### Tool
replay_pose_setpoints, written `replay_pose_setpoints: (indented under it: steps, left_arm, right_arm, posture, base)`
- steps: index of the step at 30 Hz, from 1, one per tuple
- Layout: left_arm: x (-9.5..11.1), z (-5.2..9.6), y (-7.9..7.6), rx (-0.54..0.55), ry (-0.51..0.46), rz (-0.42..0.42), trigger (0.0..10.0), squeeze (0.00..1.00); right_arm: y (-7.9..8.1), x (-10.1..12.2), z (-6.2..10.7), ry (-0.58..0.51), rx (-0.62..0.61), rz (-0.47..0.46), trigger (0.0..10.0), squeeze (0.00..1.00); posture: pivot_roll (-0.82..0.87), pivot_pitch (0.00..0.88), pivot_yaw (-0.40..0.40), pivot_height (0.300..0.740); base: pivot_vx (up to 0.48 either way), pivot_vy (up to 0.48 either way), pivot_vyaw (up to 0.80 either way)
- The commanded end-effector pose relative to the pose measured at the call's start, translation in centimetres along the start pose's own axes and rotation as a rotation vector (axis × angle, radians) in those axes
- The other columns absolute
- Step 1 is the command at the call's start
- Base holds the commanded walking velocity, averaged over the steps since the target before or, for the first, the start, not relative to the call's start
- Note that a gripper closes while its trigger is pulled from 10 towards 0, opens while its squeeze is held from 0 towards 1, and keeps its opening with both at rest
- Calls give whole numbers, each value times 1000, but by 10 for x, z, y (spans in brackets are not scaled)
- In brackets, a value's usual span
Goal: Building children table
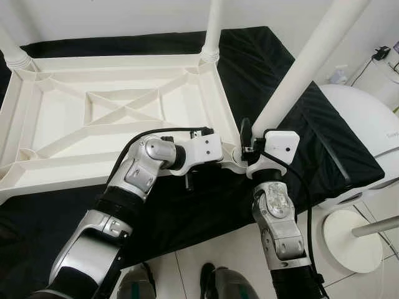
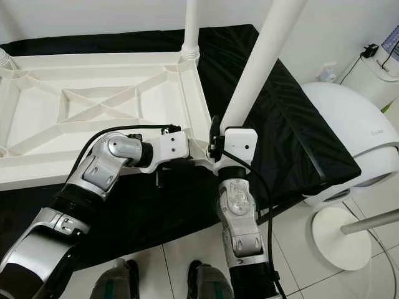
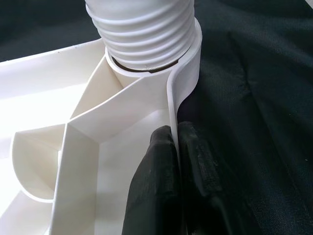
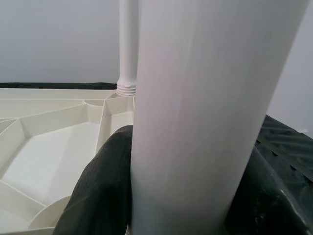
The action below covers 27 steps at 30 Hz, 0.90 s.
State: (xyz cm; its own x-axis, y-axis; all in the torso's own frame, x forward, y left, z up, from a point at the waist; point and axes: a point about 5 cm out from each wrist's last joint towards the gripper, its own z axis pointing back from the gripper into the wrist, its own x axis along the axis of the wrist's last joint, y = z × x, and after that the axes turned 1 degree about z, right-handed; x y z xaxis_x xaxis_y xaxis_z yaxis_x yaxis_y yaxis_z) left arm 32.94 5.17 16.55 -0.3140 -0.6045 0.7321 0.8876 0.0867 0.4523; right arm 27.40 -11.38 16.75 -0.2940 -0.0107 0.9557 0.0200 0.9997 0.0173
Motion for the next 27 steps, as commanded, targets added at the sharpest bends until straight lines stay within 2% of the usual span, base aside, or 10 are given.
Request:
replay_pose_setpoints:
  steps: [1,2,3,9,10,11,13,14,15,27]
  left_arm:
    - [-26,5,6,228,105,39,10000,0]
    - [-26,5,6,228,105,39,10000,0]
    - [-26,5,6,228,105,39,10000,0]
    - [-26,5,6,229,105,39,10000,0]
    - [-26,5,6,229,105,39,10000,0]
    - [-26,5,6,229,104,40,10000,0]
    - [-26,5,6,230,104,41,10000,0]
    - [-26,5,6,230,103,41,10000,0]
    - [-26,5,6,231,103,42,10000,0]
    - [-26,4,7,234,105,40,10000,0]
  right_arm:
    - [-26,-34,14,178,-115,46,10000,0]
    - [-26,-34,14,178,-115,46,10000,0]
    - [-24,-34,14,176,-101,30,10000,1000]
    - [-24,-32,14,169,-96,35,10000,1000]
    - [-23,-33,13,170,-94,35,10000,231]
    - [-24,-32,13,169,-94,43,10000,0]
    - [-23,-32,13,164,-91,37,10000,0]
    - [-23,-32,13,160,-83,34,4471,0]
    - [-22,-31,13,154,-76,29,0,0]
    - [-22,-31,10,156,-32,4,0,0]
  posture:
    - [-10,156,-45,740]
    - [-10,156,-45,740]
    - [-9,155,-46,740]
    - [-10,154,-48,740]
    - [-10,154,-48,740]
    - [-10,154,-49,740]
    - [-10,154,-50,740]
    - [-10,154,-50,740]
    - [-10,154,-51,740]
    - [-11,148,-50,740]
  base:
    - [0,0,0]
    - [0,0,0]
    - [0,0,0]
    - [0,0,0]
    - [0,0,0]
    - [0,0,0]
    - [0,0,0]
    - [0,0,0]
    - [0,0,0]
    - [0,0,0]
